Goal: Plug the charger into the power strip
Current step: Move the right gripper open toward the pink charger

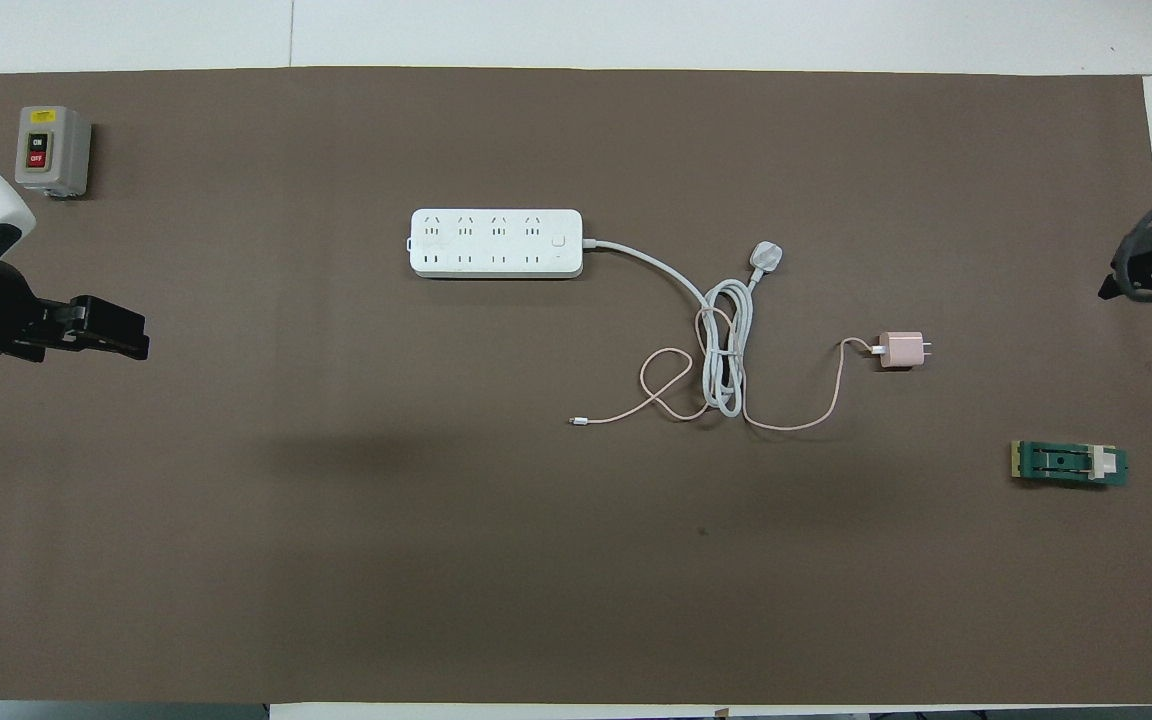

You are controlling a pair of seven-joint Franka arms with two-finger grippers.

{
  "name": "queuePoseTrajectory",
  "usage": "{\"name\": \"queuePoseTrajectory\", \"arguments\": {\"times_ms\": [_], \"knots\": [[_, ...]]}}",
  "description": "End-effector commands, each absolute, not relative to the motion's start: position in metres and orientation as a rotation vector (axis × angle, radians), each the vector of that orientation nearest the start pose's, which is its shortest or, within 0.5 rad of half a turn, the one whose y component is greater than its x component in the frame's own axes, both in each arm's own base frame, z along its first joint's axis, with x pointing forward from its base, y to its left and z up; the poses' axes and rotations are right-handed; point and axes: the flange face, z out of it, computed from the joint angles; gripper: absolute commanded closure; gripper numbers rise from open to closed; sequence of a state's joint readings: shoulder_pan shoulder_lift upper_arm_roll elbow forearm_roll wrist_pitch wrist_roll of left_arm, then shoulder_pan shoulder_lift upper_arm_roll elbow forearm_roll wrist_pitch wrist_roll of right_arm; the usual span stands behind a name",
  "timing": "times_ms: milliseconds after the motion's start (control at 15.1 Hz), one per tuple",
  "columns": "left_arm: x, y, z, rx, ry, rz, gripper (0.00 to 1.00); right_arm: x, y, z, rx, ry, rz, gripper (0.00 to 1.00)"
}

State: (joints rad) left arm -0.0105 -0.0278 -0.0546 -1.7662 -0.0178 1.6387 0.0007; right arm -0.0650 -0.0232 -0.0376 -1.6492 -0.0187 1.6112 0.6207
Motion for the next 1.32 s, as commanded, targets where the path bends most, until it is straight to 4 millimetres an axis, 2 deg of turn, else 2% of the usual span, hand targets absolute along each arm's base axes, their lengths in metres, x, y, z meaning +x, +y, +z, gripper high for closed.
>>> {"name": "queuePoseTrajectory", "arguments": {"times_ms": [0,264,528,660,792,1057,1255], "knots": [[0.537,-0.035,0.560,-3.143,0.111,0.153,0.00,0.540,-0.052,0.598,-2.808,1.437,-0.006,0.00],[0.537,-0.035,0.560,-3.143,0.111,0.153,0.00,0.545,-0.047,0.575,-2.587,1.787,0.096,0.00],[0.536,-0.035,0.559,-3.143,0.111,0.155,0.00,0.563,-0.053,0.543,-2.437,1.869,0.250,0.00],[0.537,-0.036,0.560,-3.143,0.113,0.153,0.00,0.572,-0.058,0.530,-2.306,1.937,0.303,0.00],[0.537,-0.035,0.560,-3.143,0.111,0.153,0.00,0.584,-0.065,0.519,-2.182,2.017,0.287,0.00],[0.537,-0.035,0.560,-3.143,0.111,0.153,0.00,0.596,-0.069,0.486,-2.139,2.067,0.284,0.00],[0.536,-0.035,0.559,-3.143,0.111,0.155,0.00,0.596,-0.069,0.451,-2.165,2.060,0.307,0.00]]}}
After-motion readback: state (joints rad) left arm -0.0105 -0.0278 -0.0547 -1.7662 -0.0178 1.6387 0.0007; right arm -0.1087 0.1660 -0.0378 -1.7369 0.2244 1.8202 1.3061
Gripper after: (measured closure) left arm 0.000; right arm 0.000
